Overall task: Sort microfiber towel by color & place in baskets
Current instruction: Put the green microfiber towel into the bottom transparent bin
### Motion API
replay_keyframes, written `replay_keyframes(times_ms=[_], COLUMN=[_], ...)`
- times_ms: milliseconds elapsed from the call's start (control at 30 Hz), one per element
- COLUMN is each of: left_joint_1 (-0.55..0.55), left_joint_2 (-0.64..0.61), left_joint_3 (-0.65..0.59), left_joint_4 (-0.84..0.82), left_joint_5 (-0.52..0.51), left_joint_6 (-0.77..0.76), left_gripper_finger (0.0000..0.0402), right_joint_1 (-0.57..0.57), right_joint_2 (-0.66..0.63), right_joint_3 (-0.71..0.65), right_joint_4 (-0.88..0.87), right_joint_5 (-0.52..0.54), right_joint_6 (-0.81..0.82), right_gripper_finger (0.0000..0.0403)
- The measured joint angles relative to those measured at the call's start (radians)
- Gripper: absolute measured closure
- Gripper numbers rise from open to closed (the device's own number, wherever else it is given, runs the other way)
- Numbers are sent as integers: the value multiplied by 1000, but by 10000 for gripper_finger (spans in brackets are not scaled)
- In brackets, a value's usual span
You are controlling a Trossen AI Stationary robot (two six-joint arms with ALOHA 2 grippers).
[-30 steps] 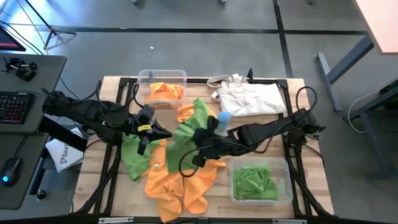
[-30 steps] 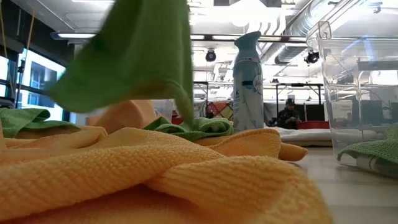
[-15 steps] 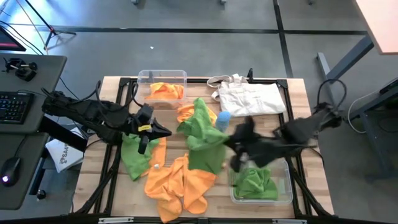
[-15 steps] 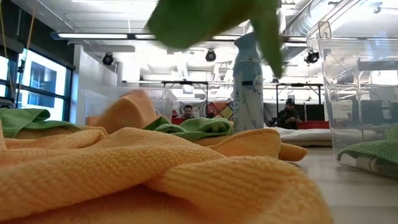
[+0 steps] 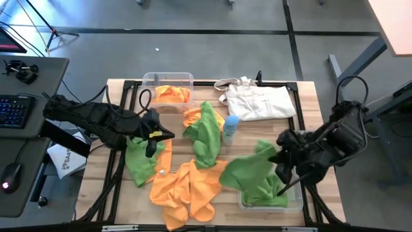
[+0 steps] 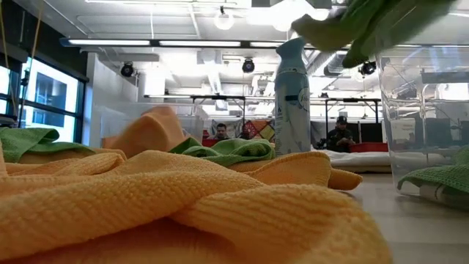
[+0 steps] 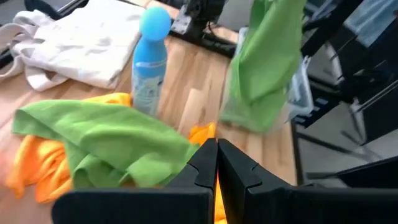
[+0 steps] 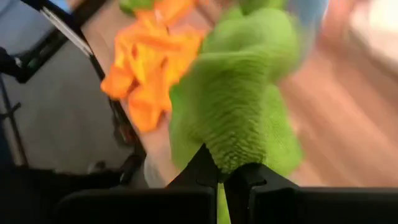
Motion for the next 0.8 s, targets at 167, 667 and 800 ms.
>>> replay_keyframes(times_ms=[167, 667, 800], left_joint_1=[2, 2, 2], left_joint_2=[0, 0, 0], left_joint_3=[0, 0, 0], left_joint_4=[-8, -5, -4], left_joint_5=[0, 3, 3], left_joint_6=[7, 9, 1], left_gripper_finger=[401, 401, 401], right_joint_1=[49, 114, 91], right_joint_2=[-8, -9, -8], right_joint_3=[-5, -87, -226], right_joint_4=[15, 12, 17], right_joint_5=[-71, -249, -272], right_joint_6=[69, 272, 297], right_gripper_finger=[403, 403, 403])
